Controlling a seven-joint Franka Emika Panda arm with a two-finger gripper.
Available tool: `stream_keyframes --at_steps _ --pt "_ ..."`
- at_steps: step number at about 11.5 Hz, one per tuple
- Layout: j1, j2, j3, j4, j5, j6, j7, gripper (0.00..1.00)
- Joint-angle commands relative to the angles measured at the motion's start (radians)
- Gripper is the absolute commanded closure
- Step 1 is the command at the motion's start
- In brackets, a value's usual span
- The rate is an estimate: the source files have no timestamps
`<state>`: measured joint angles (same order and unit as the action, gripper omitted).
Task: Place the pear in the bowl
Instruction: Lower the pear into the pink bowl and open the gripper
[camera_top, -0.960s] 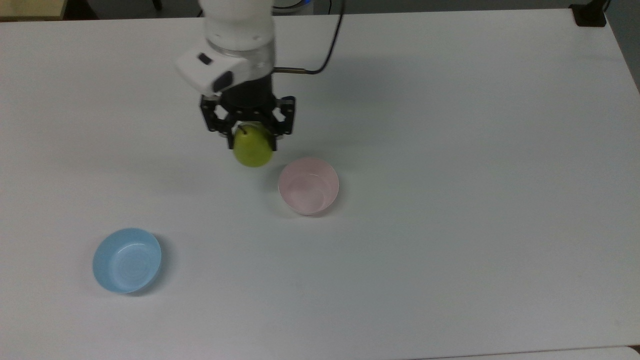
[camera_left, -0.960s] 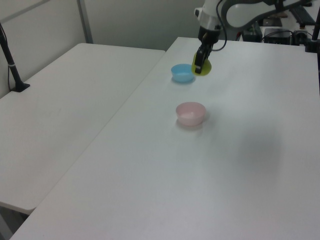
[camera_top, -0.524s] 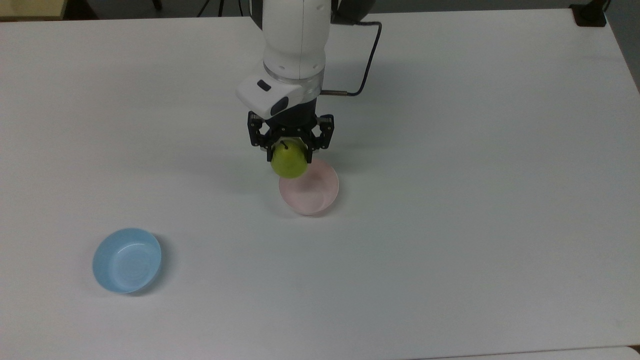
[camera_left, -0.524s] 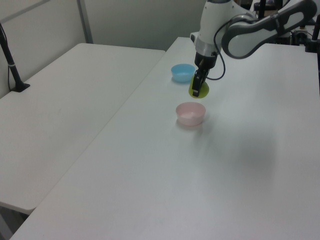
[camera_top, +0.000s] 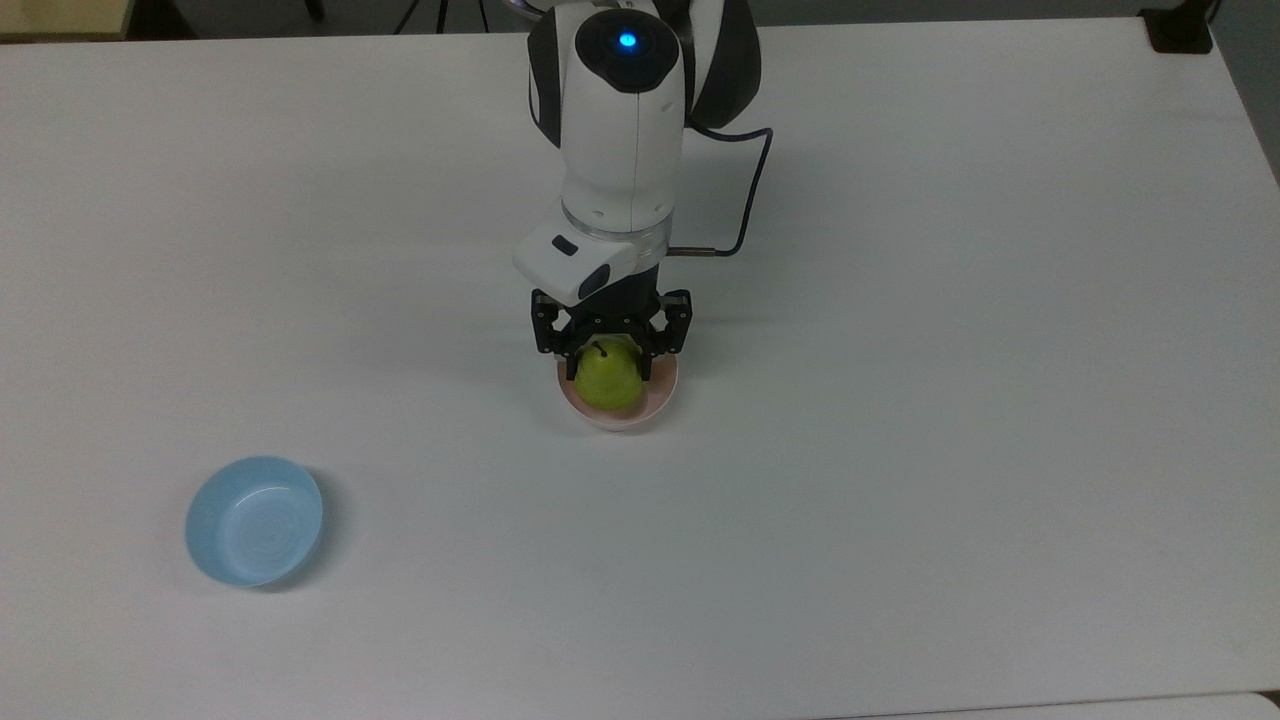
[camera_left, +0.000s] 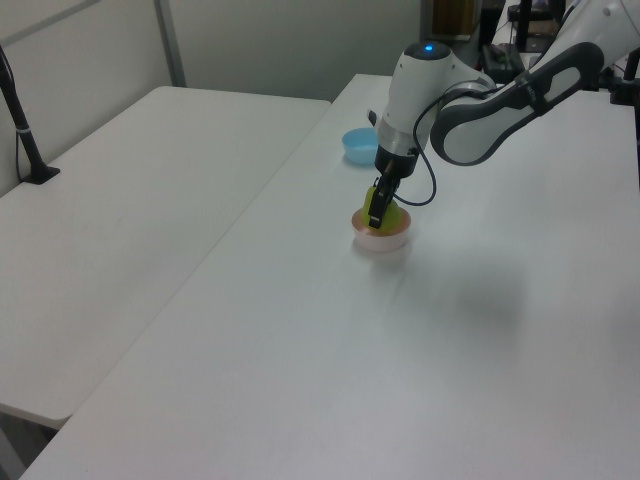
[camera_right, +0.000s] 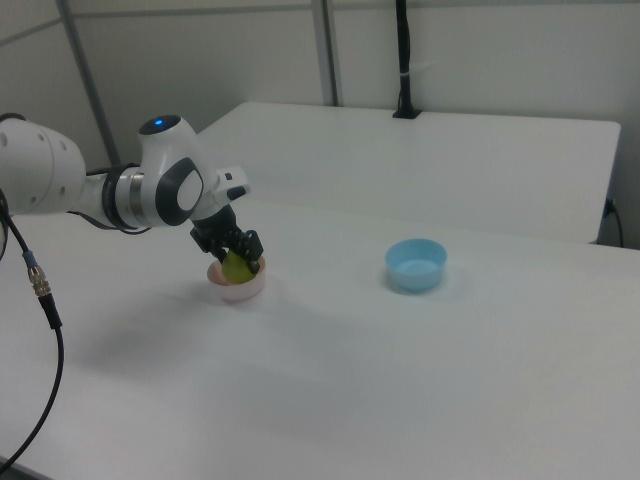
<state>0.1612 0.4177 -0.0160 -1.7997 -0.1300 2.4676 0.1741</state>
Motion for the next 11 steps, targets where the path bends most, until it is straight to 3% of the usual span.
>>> stream_keyframes --at_steps 1,3,4,6,11 --pt "0.018 0.003 -0.009 -0.009 -0.019 0.03 0.027 0.67" --pt "0.021 0.019 -0.009 -0.009 -0.019 0.03 0.027 0.47" --pt "0.024 0.019 -0.009 -0.009 -0.019 0.03 0.027 0.3" --pt "0.024 0.019 -0.009 -0.007 -0.019 0.03 0.027 0.13" --pt "0.026 -0.035 -0.009 -0.003 -0.017 -0.008 0.027 0.01"
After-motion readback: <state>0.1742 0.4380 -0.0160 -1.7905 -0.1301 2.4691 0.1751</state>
